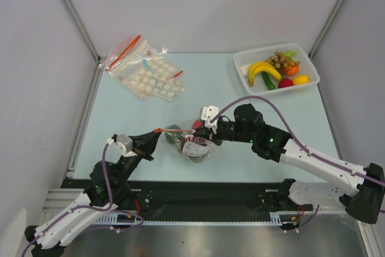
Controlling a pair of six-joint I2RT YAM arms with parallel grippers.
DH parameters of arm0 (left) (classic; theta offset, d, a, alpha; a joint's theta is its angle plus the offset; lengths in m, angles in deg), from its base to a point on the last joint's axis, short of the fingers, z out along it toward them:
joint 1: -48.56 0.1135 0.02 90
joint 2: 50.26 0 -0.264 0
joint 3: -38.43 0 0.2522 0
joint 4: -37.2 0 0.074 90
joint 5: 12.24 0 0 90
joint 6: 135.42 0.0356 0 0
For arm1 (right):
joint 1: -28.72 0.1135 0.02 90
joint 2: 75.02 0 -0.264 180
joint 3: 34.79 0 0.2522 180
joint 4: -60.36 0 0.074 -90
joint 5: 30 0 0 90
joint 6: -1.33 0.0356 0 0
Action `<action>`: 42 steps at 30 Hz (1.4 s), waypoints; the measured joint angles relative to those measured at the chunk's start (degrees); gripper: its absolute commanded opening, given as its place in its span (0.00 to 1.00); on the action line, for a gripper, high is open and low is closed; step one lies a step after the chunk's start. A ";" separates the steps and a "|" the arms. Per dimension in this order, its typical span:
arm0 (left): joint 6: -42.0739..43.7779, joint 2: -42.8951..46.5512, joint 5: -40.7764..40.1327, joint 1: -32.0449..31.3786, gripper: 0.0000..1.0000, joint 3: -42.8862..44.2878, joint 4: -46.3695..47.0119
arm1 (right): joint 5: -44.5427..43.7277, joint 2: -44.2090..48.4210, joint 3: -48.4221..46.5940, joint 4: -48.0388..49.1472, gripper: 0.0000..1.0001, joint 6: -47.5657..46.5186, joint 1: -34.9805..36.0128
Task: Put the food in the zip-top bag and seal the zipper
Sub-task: Zip the zipper food storage bag at the center of the board.
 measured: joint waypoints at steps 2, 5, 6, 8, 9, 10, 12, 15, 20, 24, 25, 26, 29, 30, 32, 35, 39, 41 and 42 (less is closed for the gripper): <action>-0.02 0.00 -0.33 0.00 0.00 0.00 -0.37 | -0.17 0.22 -0.09 -1.11 0.00 0.22 -0.28; -0.09 -0.02 -0.44 -0.02 0.02 0.00 -0.68 | -0.72 0.76 -0.76 -3.32 0.00 0.46 -0.66; -0.07 -0.02 -0.39 -0.04 0.12 0.00 -0.72 | -0.76 0.96 -0.96 -3.85 0.00 0.52 -0.83; 0.39 0.07 -1.44 0.00 0.28 0.02 -0.48 | -0.83 1.68 -1.14 -5.29 0.00 0.50 -1.40; 0.74 0.09 -2.21 0.20 0.40 0.04 0.15 | -0.85 2.16 -1.14 -6.49 0.00 0.48 -1.90; 1.25 -0.09 -2.21 0.37 0.43 0.20 1.03 | -0.83 2.43 -1.16 -7.50 0.00 0.44 -2.25; 1.84 -1.60 -1.40 0.55 0.50 1.01 2.71 | -0.81 2.36 -1.49 -9.27 0.00 0.39 -2.84; 2.86 -7.30 1.64 0.57 0.57 3.32 4.66 | -1.11 1.01 -3.10 -13.07 0.00 0.28 -2.95; 4.76 -15.08 9.86 0.57 0.58 5.92 5.95 | -1.55 -1.53 -6.91 -18.71 0.00 0.07 -2.95; 6.36 -20.00 16.74 0.17 0.59 7.89 6.01 | -0.76 -1.53 -7.56 -20.83 0.00 -0.50 -2.95; 6.73 -21.24 18.38 0.00 0.59 8.46 6.05 | -0.57 -1.53 -7.56 -21.20 0.00 -0.68 -2.95; 6.93 -22.34 19.98 -0.15 0.59 8.90 6.25 | -0.31 -1.53 -7.56 -21.64 0.00 -0.81 -2.95; 7.96 -24.57 22.99 -0.81 0.60 9.84 6.14 | 0.68 -1.31 -7.56 -22.34 0.00 -1.62 -2.95; 8.44 -25.16 23.71 -1.16 0.60 10.25 5.81 | 0.96 -1.18 -7.56 -22.47 0.00 -1.77 -2.95; 9.73 -26.21 24.30 -2.27 0.59 11.28 5.03 | 1.88 -0.90 -7.56 -22.93 0.00 -2.36 -2.95; 11.37 -27.28 25.18 -3.87 0.60 12.76 3.98 | 3.65 -0.68 -7.56 -23.67 0.00 -3.30 -2.95; 12.98 -30.18 26.62 -5.09 0.60 14.82 2.73 | 6.08 -0.68 -7.56 -25.00 0.00 -4.42 -2.95; 13.62 -32.33 27.56 -5.35 0.59 15.69 2.16 | 7.02 -0.68 -7.56 -25.38 0.00 -4.72 -2.93; 13.79 -33.33 28.04 -5.44 0.59 16.11 1.77 | 7.34 -0.68 -7.56 -25.46 0.00 -4.76 -2.93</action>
